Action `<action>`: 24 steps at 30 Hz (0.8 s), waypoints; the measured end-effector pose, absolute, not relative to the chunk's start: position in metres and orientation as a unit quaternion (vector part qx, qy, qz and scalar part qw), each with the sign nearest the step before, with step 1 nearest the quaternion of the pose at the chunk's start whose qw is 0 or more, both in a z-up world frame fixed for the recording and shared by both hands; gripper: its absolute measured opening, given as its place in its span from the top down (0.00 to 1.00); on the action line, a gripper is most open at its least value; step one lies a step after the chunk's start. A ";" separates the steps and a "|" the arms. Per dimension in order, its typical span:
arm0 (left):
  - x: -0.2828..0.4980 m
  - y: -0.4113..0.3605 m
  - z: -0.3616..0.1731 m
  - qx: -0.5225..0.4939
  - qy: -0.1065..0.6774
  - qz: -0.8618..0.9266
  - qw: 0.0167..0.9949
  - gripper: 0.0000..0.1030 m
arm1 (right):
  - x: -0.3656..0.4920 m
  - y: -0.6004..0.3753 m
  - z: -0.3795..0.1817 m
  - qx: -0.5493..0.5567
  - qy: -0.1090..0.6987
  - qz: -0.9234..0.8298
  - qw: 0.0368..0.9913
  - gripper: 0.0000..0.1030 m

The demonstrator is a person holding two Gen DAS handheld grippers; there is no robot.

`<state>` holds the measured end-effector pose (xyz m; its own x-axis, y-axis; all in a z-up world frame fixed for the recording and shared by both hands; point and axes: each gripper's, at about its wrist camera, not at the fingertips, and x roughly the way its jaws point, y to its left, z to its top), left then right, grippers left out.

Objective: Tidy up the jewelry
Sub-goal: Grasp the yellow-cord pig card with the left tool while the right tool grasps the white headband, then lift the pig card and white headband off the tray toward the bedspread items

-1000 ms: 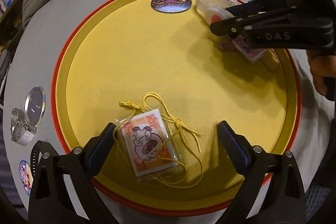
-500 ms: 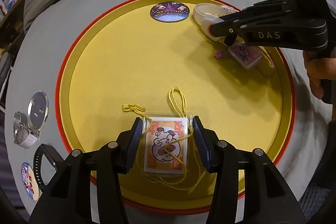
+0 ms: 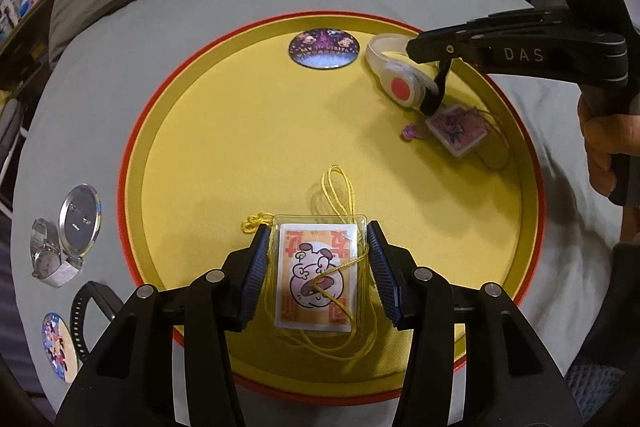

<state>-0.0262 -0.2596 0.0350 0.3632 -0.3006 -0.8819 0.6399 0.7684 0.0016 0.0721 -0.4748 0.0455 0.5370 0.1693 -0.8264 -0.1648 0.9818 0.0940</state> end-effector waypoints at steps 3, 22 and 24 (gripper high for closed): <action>-0.025 -0.258 0.037 0.172 0.483 -0.292 0.808 0.55 | 0.073 -0.475 0.044 0.005 0.475 0.097 0.875 0.86; -0.024 -0.259 0.031 0.177 0.491 -0.291 0.802 0.55 | 0.087 -0.458 0.005 -0.008 0.529 0.103 0.843 0.64; -0.024 -0.259 0.031 0.177 0.491 -0.291 0.802 0.55 | 0.088 -0.458 0.004 -0.010 0.528 0.099 0.843 0.75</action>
